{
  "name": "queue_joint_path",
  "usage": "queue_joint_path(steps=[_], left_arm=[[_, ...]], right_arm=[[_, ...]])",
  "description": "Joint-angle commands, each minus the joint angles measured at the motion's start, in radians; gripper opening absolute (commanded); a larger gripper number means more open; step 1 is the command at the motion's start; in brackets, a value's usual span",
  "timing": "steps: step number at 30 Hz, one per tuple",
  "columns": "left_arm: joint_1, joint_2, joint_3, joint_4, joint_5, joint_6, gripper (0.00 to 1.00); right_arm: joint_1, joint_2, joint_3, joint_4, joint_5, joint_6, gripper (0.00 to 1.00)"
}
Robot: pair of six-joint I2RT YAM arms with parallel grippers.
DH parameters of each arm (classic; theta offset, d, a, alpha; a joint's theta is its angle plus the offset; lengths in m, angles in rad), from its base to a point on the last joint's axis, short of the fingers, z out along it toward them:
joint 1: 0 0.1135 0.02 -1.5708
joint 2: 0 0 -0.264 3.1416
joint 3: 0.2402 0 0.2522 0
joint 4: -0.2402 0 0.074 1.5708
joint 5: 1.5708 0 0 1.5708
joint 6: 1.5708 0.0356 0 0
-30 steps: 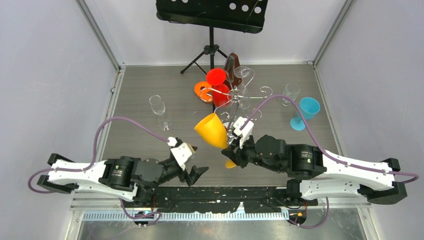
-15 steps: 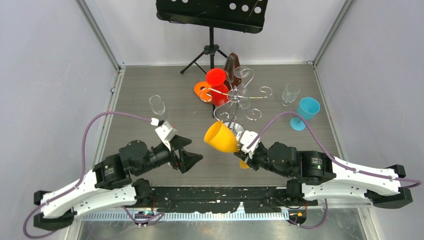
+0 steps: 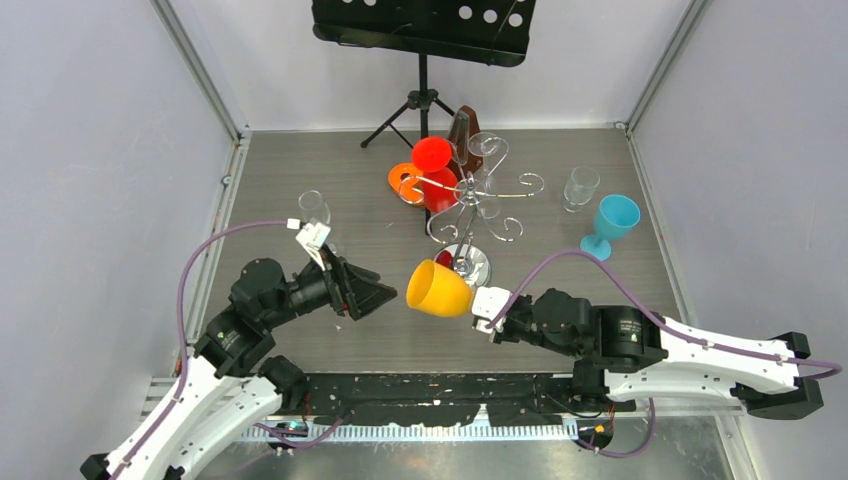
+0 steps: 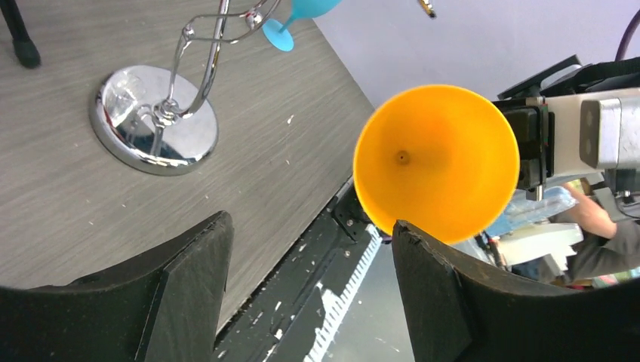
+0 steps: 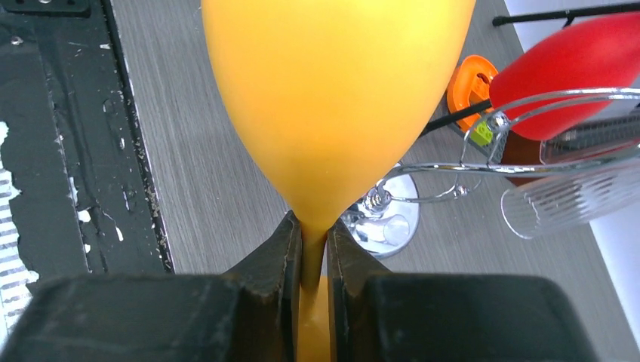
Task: Take the wine glass off the wine glass rack
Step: Place the wine glass at the center of the board.
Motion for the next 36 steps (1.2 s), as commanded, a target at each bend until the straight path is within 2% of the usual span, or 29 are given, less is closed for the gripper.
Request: queue_joint_path(steps=[1, 7, 13, 24, 36], left_arm=[[0.095, 0.009, -0.041, 0.127, 0.218, -0.130, 0.75], [0.182, 0.025, -0.096, 0.199, 0.343, -0.222, 0.74], [0.212, 0.024, -0.105, 0.143, 0.369, -0.206, 0.72], [0.248, 0.034, -0.126, 0.084, 0.401, -0.179, 0.58], [0.252, 0.047, -0.120, 0.036, 0.415, -0.151, 0.20]], right_arm=[[0.000, 0.011, 0.001, 0.093, -0.081, -0.115, 0.06], [0.000, 0.078, 0.031, 0.111, -0.078, -0.168, 0.06], [-0.001, 0.127, 0.048, 0.161, -0.076, -0.194, 0.06], [0.000, 0.189, 0.060, 0.226, -0.069, -0.202, 0.06], [0.001, 0.245, 0.053, 0.280, -0.025, -0.204, 0.07]])
